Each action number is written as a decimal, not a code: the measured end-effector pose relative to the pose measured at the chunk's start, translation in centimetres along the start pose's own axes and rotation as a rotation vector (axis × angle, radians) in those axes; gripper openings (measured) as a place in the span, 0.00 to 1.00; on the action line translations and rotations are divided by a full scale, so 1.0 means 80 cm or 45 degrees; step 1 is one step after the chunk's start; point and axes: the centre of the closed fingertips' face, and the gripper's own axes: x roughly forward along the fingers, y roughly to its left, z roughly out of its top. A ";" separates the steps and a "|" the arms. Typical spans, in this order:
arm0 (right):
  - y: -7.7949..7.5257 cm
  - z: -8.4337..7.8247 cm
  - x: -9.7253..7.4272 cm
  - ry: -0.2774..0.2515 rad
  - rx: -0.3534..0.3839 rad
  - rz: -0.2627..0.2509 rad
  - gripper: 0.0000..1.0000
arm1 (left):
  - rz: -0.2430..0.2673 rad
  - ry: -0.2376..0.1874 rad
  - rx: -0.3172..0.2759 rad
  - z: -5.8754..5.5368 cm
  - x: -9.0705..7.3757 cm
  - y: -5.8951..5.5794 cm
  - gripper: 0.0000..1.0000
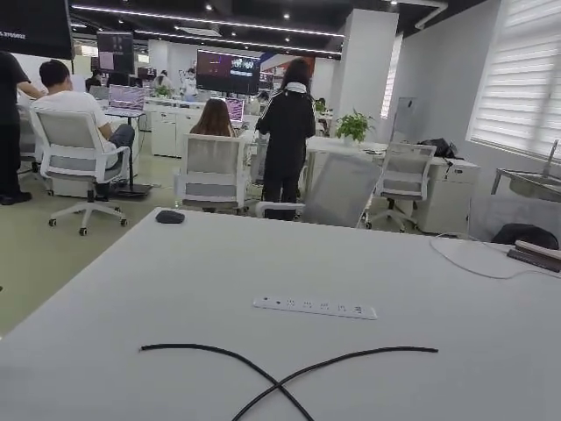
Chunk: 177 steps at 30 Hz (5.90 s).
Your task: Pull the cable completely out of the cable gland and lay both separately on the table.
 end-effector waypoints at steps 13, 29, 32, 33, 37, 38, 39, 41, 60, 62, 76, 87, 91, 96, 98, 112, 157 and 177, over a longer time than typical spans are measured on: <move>0.000 0.002 0.000 -0.008 0.001 0.008 0.32 | -0.109 0.039 0.147 0.001 -0.001 -0.012 0.35; 0.004 0.002 0.002 -0.004 -0.018 0.030 0.32 | -0.292 -0.022 0.440 0.089 0.016 -0.059 0.37; 0.004 0.002 0.001 -0.004 -0.015 0.034 0.32 | -0.393 0.034 0.526 0.087 0.029 -0.086 0.36; 0.005 0.001 0.001 -0.003 -0.018 0.036 0.32 | -0.415 0.055 0.546 0.084 0.034 -0.093 0.35; 0.007 0.000 0.002 0.003 -0.022 0.049 0.31 | -0.511 0.137 0.652 0.075 0.057 -0.127 0.35; 0.008 0.000 0.002 0.005 -0.023 0.054 0.31 | -0.533 0.158 0.675 0.072 0.061 -0.134 0.35; 0.008 -0.001 0.002 0.007 -0.024 0.057 0.31 | -0.559 0.188 0.704 0.068 0.067 -0.145 0.35; 0.008 -0.001 0.002 0.006 -0.025 0.057 0.31 | -0.585 0.209 0.747 0.066 0.075 -0.157 0.36; 0.010 -0.002 0.001 0.009 -0.026 0.072 0.31 | -0.796 0.509 0.884 0.003 0.175 -0.242 0.28; 0.010 -0.002 0.001 0.010 -0.023 0.072 0.31 | -0.802 0.527 0.872 -0.002 0.181 -0.245 0.27; 0.009 -0.001 0.000 0.006 -0.014 0.078 0.30 | -0.789 0.542 0.938 -0.019 0.196 -0.249 0.18; 0.013 -0.002 0.000 0.012 -0.034 0.099 0.28 | -0.817 0.470 0.908 0.008 0.177 -0.255 0.17; 0.015 -0.003 0.001 0.016 -0.042 0.114 0.28 | -0.822 0.414 0.887 0.027 0.161 -0.255 0.17; 0.015 -0.002 0.001 0.010 -0.056 0.116 0.28 | -0.839 0.337 0.838 0.056 0.130 -0.254 0.17; 0.016 -0.002 0.001 0.014 -0.057 0.117 0.28 | -0.845 0.318 0.838 0.065 0.117 -0.251 0.17; 0.028 -0.009 0.001 0.073 -0.104 0.191 0.30 | -0.856 0.216 0.835 0.093 0.042 -0.234 0.17; 0.199 0.096 -0.024 0.261 -1.008 1.071 0.13 | -0.834 0.046 1.223 0.099 -0.029 -0.238 0.17; 0.190 0.094 -0.010 0.189 -1.345 0.799 0.11 | -0.938 0.102 0.851 0.099 -0.015 -0.233 0.16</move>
